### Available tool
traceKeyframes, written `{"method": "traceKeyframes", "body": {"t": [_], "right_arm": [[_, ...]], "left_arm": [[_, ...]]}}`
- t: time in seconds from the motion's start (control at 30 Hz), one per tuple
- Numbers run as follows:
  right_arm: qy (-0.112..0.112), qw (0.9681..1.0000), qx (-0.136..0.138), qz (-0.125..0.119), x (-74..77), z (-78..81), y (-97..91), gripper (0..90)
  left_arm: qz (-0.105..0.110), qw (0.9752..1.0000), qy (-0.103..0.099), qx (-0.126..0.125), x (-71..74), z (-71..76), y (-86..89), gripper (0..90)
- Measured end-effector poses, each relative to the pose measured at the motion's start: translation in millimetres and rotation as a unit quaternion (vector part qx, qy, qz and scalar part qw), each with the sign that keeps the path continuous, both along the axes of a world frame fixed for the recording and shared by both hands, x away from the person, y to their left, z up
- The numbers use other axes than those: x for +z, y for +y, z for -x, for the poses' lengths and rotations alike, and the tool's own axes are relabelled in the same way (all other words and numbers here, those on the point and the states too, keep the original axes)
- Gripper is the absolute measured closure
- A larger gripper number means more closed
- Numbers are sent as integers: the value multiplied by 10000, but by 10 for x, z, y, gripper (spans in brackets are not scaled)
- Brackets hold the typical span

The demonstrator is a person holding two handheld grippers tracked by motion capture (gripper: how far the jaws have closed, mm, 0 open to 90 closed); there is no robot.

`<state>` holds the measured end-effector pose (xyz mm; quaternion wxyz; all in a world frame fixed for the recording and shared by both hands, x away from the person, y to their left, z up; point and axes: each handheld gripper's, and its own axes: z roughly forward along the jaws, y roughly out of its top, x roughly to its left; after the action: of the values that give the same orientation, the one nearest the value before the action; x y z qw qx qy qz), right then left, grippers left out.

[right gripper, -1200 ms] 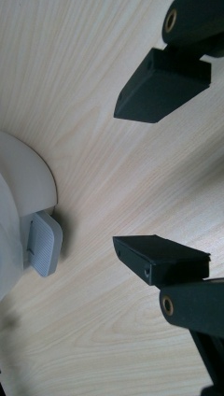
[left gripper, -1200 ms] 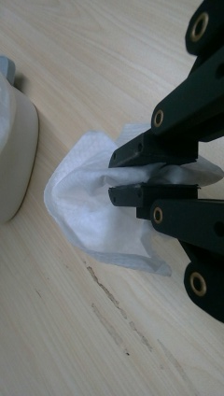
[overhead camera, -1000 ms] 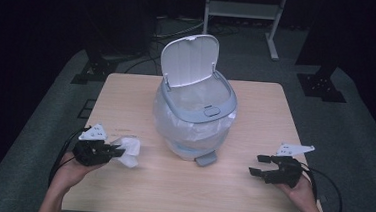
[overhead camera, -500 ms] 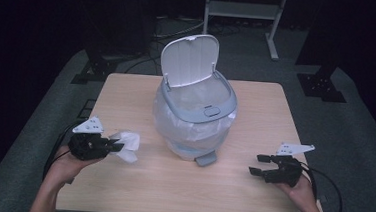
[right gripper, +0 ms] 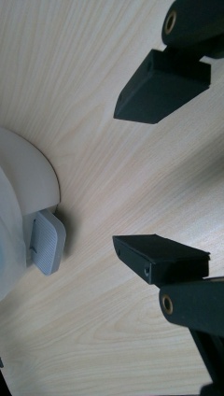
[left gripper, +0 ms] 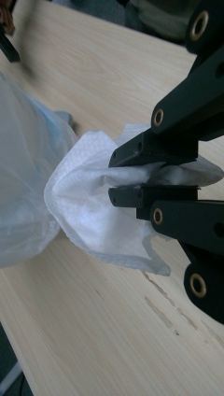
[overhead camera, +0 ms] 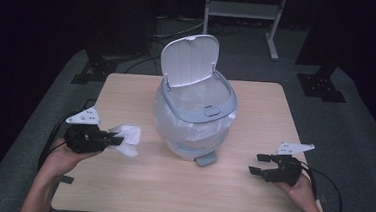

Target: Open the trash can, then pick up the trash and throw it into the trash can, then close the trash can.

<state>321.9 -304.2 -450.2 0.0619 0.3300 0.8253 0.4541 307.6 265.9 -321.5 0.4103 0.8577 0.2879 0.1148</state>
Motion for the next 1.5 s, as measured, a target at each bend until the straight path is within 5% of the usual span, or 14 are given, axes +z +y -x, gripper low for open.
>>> {"method": "traceKeyframes", "body": {"t": [0.43, 1.0, 1.5], "right_arm": [[6, 10000, 28, -19, -6, -15, 9, 317], [6, 10000, 30, 9, -11, -8, 16, 317], [13, 10000, 2, 7, -11, -6, -1, 317]], "left_arm": [[-22, 9998, 59, -176, 236, -28, -52, 809], [58, 9997, -122, -217, 637, -26, -50, 810], [1, 9988, -170, -461, 980, -102, -229, 809]]}}
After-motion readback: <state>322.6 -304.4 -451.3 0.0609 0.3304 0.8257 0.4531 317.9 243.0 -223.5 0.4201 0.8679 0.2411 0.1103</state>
